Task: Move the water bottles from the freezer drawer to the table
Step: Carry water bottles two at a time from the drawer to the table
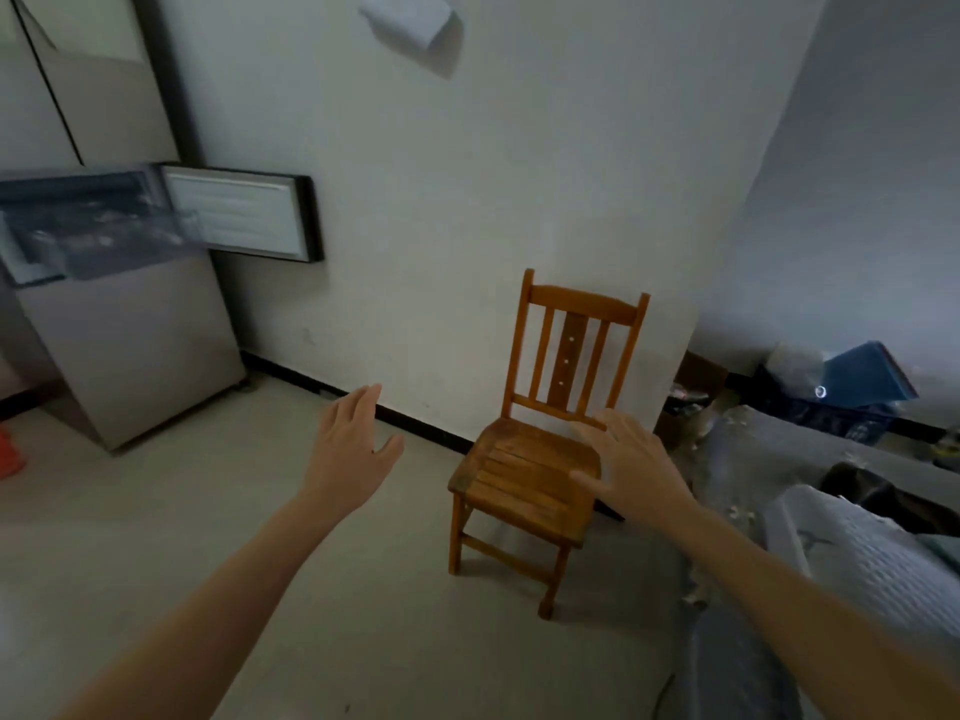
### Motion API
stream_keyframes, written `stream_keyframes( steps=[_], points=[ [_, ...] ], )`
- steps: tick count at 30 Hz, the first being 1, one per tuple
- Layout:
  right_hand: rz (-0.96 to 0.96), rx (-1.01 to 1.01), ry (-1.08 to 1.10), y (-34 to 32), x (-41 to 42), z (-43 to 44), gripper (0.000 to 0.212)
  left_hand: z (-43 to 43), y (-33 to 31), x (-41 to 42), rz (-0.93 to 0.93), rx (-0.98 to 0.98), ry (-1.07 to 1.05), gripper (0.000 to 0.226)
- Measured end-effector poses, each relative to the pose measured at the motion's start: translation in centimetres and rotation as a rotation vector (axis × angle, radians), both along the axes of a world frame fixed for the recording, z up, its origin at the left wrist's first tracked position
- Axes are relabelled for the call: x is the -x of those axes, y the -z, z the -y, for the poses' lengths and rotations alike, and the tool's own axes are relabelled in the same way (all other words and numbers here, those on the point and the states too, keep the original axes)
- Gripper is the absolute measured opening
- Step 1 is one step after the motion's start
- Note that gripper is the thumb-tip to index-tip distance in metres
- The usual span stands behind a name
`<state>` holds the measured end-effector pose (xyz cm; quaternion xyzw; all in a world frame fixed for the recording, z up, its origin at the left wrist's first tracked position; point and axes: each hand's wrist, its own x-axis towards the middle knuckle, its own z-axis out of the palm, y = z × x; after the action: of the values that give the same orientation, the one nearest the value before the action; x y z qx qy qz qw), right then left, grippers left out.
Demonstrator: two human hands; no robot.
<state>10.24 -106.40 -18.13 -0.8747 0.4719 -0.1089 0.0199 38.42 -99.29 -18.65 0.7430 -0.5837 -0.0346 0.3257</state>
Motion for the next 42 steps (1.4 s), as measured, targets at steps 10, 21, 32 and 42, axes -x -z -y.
stream_keyframes(
  steps=[10,21,32,42],
  points=[
    [0.088,-0.004,-0.232,-0.4,-1.4,12.3,0.055,5.3,-0.5,1.1,0.006,0.006,-0.272,0.061],
    [0.117,0.010,-0.507,1.6,-13.8,19.3,0.059,4.1,0.3,-6.8,0.048,-0.032,-0.563,0.061],
    [0.125,0.242,-0.712,-2.2,-31.2,29.1,0.060,10.3,-0.4,-21.8,0.041,0.139,-0.690,0.061],
    [0.073,0.103,-0.797,2.2,-42.7,34.8,0.060,15.4,2.9,-30.9,-0.055,0.086,-0.742,0.061]
  ],
)
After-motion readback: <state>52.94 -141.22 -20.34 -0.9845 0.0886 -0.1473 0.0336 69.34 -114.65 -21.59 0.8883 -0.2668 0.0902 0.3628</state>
